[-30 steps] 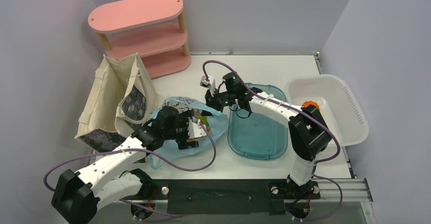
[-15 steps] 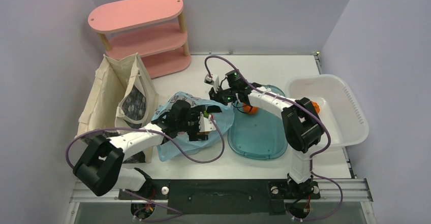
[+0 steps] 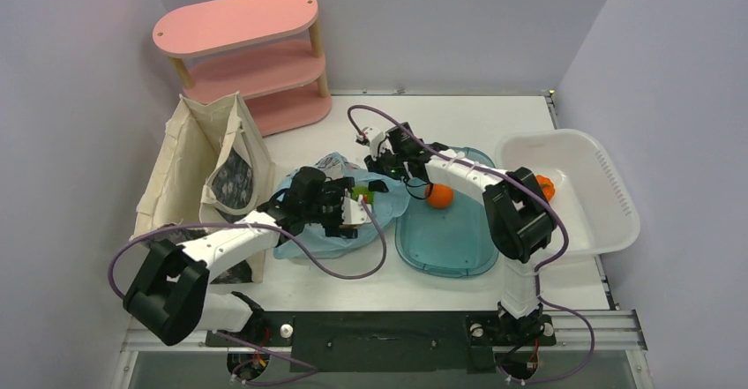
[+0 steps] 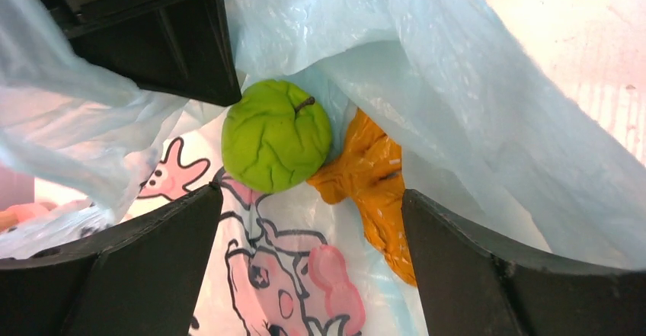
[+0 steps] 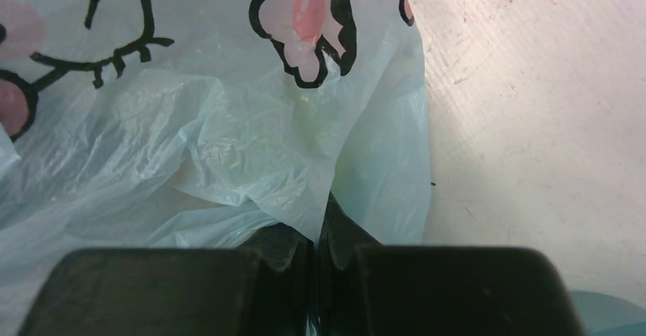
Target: Untie the knot of the grocery bags and take out the mixed food
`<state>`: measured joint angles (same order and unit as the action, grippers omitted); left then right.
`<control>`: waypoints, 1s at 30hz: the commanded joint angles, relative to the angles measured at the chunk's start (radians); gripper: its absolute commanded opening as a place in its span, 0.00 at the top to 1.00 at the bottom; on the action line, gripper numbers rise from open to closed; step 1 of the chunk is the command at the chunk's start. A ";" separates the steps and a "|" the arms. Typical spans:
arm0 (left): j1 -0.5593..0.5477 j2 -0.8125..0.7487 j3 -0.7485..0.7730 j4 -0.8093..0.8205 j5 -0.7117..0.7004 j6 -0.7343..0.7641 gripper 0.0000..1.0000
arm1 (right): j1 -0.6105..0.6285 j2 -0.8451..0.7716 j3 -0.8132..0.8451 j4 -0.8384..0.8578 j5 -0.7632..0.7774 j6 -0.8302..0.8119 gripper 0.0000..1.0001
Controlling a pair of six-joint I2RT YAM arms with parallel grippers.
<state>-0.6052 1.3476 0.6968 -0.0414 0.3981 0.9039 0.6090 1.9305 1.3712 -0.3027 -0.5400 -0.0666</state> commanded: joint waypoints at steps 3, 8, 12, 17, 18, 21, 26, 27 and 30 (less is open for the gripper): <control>0.025 -0.084 -0.039 -0.060 0.029 0.031 0.13 | 0.080 0.053 0.101 -0.087 0.111 -0.029 1.00; 0.034 -0.128 -0.048 -0.094 0.031 0.036 0.14 | 0.120 0.074 0.108 -0.112 -0.041 -0.037 1.00; 0.043 -0.149 -0.067 -0.126 0.030 0.079 0.15 | 0.135 0.083 0.110 -0.126 -0.124 -0.038 1.00; 0.066 -0.139 -0.067 -0.162 0.030 0.117 0.15 | 0.126 0.081 0.108 -0.132 -0.144 -0.042 1.00; 0.076 -0.135 -0.062 -0.169 0.030 0.119 0.15 | 0.119 0.081 0.108 -0.133 -0.148 -0.042 1.00; 0.095 -0.115 -0.064 -0.144 0.014 0.108 0.13 | 0.108 0.080 0.112 -0.133 -0.150 -0.041 1.00; 0.102 -0.068 -0.045 -0.121 0.018 0.097 0.10 | 0.103 0.088 0.123 -0.137 -0.156 -0.042 1.00; 0.102 -0.051 -0.032 -0.130 0.028 0.098 0.10 | 0.103 0.089 0.124 -0.138 -0.158 -0.043 1.00; 0.101 -0.014 -0.007 -0.137 0.044 0.100 0.09 | 0.104 0.091 0.127 -0.140 -0.164 -0.047 1.00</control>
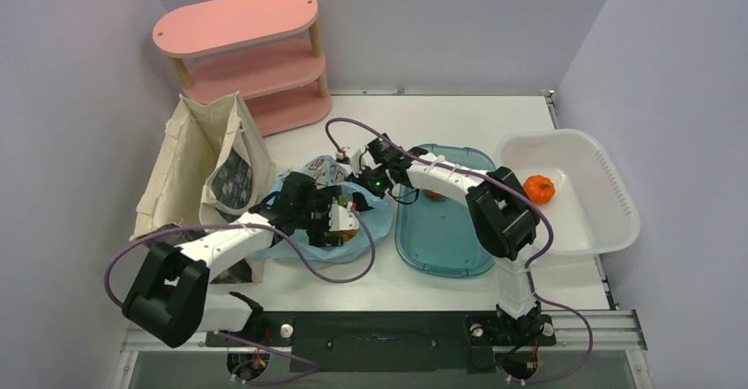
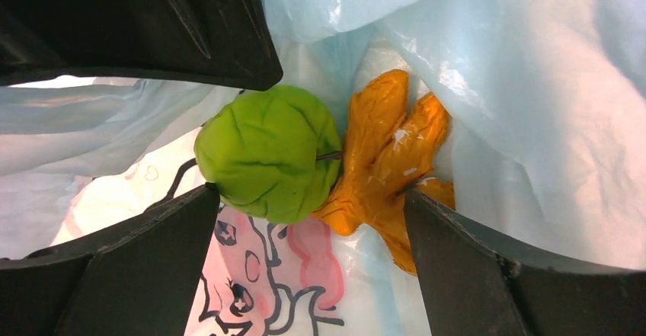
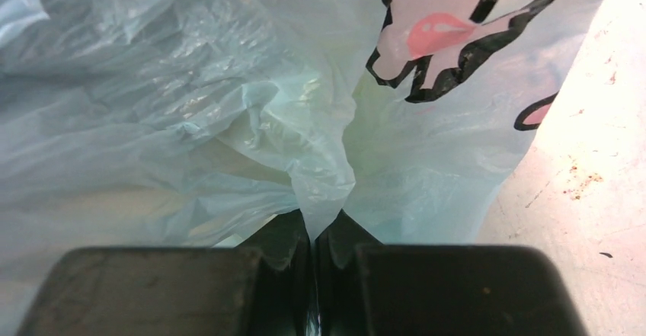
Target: Untie the knot of the grocery bags and take out the mixed food
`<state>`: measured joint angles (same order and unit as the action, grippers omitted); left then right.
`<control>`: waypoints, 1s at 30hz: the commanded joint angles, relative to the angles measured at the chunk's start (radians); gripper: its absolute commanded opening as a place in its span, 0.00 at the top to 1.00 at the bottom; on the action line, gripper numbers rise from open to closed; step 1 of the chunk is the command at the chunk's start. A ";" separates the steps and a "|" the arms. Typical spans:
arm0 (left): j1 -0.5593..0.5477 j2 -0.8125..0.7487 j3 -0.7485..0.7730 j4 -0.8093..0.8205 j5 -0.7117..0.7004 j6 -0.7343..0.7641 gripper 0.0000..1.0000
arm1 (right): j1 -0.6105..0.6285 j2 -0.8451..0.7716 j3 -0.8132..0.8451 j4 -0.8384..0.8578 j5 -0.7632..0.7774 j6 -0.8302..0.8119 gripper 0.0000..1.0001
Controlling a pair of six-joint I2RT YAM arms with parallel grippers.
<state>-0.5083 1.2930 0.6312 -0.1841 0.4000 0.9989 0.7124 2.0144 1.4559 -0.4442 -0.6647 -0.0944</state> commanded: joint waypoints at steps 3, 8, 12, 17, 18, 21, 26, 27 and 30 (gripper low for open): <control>0.002 0.104 0.095 0.015 0.042 -0.005 0.09 | 0.001 0.006 0.043 0.000 -0.048 -0.029 1.00; 0.001 0.204 0.142 0.042 0.024 -0.016 0.09 | -0.002 0.006 0.044 -0.002 -0.056 -0.034 1.00; -0.003 0.251 0.161 0.045 0.023 -0.001 0.11 | -0.002 0.011 0.049 -0.001 -0.056 -0.036 1.00; 0.005 0.228 0.167 -0.015 0.039 -0.010 0.26 | -0.015 0.002 0.052 -0.004 -0.057 -0.034 1.00; 0.011 0.198 0.151 -0.021 0.046 -0.019 0.29 | -0.020 -0.006 0.052 -0.005 -0.055 -0.034 1.00; 0.024 0.121 0.113 -0.029 0.055 -0.050 0.33 | -0.031 -0.030 0.055 -0.007 -0.058 -0.028 0.99; 0.049 -0.019 0.067 -0.077 0.082 -0.092 0.40 | -0.050 -0.068 0.071 -0.019 -0.049 -0.019 0.81; 0.051 -0.046 0.064 -0.092 0.086 -0.096 0.41 | -0.056 -0.077 0.075 -0.028 -0.046 -0.015 0.75; 0.058 -0.100 0.056 -0.117 0.088 -0.113 0.42 | -0.068 -0.098 0.088 -0.039 -0.029 -0.012 0.65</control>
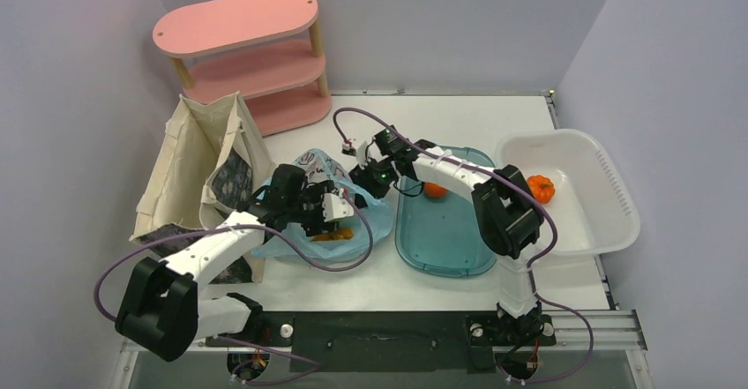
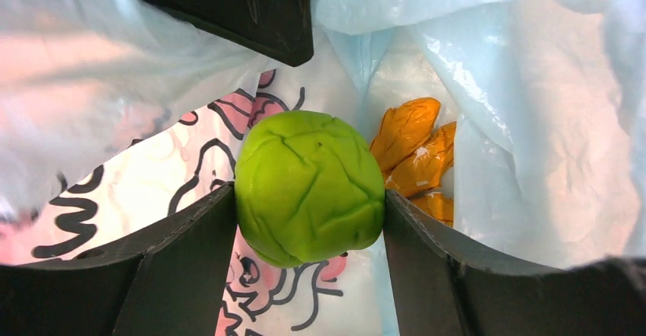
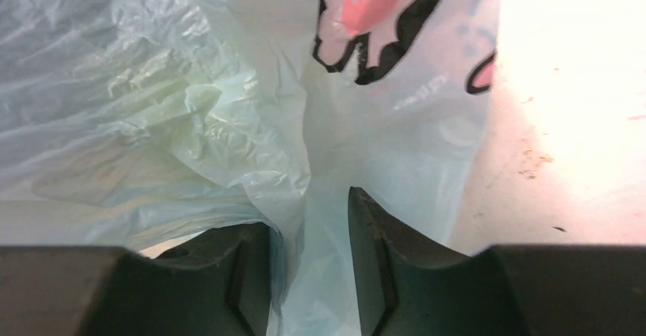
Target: Untie the knot of the grocery bags and take out the mixed food
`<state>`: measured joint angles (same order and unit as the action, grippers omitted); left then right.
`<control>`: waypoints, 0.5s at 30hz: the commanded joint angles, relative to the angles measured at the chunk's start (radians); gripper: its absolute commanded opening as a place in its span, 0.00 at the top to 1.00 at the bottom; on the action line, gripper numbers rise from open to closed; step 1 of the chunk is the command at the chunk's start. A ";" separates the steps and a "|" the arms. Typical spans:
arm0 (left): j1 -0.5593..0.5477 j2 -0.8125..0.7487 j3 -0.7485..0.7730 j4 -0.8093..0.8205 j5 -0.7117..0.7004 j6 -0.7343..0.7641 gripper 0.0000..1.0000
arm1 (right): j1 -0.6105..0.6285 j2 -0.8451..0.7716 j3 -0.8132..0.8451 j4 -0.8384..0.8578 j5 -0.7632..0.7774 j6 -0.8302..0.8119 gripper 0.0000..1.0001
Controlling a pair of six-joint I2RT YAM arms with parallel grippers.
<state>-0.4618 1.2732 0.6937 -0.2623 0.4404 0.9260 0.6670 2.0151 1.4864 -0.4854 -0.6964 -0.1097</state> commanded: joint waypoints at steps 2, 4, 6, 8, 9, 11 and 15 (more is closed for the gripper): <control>0.015 -0.114 -0.009 -0.062 0.049 -0.042 0.42 | -0.031 -0.119 0.059 -0.001 0.020 0.003 0.59; 0.020 -0.143 -0.012 -0.088 0.051 -0.042 0.41 | -0.038 -0.140 0.061 -0.005 0.034 0.003 0.55; 0.022 -0.166 -0.015 -0.113 0.052 -0.034 0.41 | -0.045 -0.161 0.062 -0.010 0.052 0.002 0.51; 0.024 -0.188 -0.017 -0.137 0.055 -0.027 0.41 | -0.053 -0.181 0.063 -0.012 0.068 0.006 0.46; 0.024 -0.197 -0.018 -0.152 0.058 -0.024 0.41 | -0.061 -0.194 0.063 -0.012 0.064 0.010 0.44; 0.026 -0.213 -0.020 -0.166 0.062 -0.023 0.41 | -0.076 -0.206 0.065 -0.010 0.031 0.025 0.40; 0.026 -0.245 -0.012 -0.181 0.067 -0.033 0.40 | -0.114 -0.208 0.069 -0.015 -0.029 0.067 0.23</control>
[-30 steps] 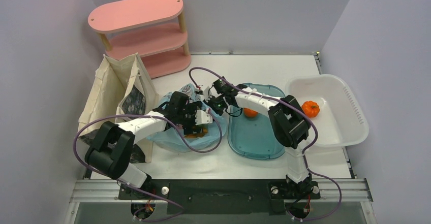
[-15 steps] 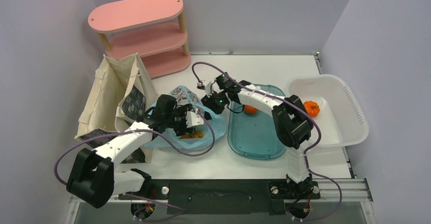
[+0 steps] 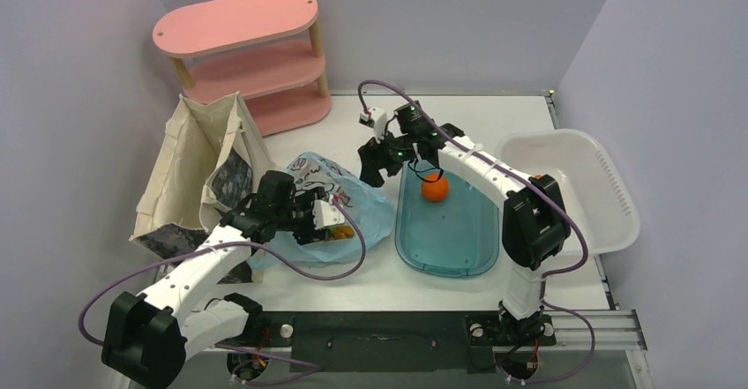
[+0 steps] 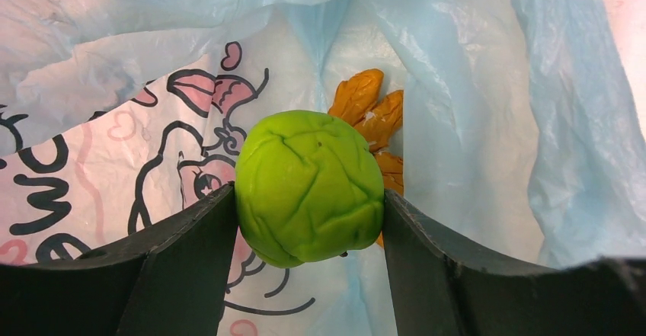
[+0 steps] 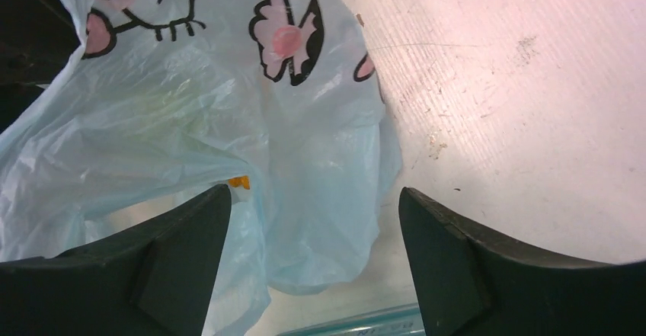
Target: Untie the knot of the grocery bags and take out the mixed food
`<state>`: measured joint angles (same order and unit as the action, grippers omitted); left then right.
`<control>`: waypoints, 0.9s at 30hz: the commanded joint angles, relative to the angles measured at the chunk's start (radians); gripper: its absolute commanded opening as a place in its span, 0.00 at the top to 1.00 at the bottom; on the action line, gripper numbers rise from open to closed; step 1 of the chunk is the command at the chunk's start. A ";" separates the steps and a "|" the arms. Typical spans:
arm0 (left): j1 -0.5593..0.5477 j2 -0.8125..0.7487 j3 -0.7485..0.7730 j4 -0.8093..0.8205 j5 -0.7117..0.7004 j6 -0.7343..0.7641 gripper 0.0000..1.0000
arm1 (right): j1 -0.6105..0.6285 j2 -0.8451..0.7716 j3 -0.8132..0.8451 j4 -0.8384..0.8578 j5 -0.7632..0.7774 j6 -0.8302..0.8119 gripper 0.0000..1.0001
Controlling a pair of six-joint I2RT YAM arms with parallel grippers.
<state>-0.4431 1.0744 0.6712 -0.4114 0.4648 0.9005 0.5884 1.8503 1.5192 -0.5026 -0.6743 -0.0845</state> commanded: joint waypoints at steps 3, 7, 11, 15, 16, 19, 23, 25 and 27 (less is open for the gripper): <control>0.007 -0.073 0.054 -0.068 0.059 -0.024 0.40 | -0.087 -0.070 0.030 0.002 -0.039 0.050 0.22; 0.006 -0.121 0.110 -0.104 0.072 -0.051 0.40 | -0.162 -0.140 0.028 0.076 -0.040 0.106 0.22; 0.005 -0.157 0.147 -0.083 0.065 -0.077 0.39 | -0.188 -0.229 0.047 0.104 -0.055 0.143 0.20; 0.002 -0.173 0.195 -0.057 0.062 -0.087 0.38 | -0.185 -0.330 0.001 0.163 -0.115 0.212 0.18; 0.001 -0.176 0.213 -0.052 0.061 -0.090 0.38 | -0.178 -0.360 -0.011 0.182 -0.132 0.252 0.17; -0.015 -0.186 0.251 -0.026 0.056 -0.097 0.37 | -0.134 -0.410 -0.060 0.234 -0.187 0.298 0.15; -0.068 -0.205 0.293 0.019 0.018 -0.030 0.36 | -0.017 -0.444 -0.081 0.226 -0.203 0.299 0.14; -0.097 -0.217 0.295 0.055 -0.018 0.035 0.35 | 0.035 -0.441 -0.076 0.207 -0.173 0.291 0.14; -0.106 -0.226 0.290 0.087 -0.030 0.083 0.35 | 0.073 -0.423 -0.055 0.167 -0.133 0.278 0.14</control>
<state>-0.5228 0.8829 0.9192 -0.4358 0.4683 0.8707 0.5976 1.4055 1.4593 -0.3141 -0.8295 0.1886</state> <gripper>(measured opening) 0.650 0.860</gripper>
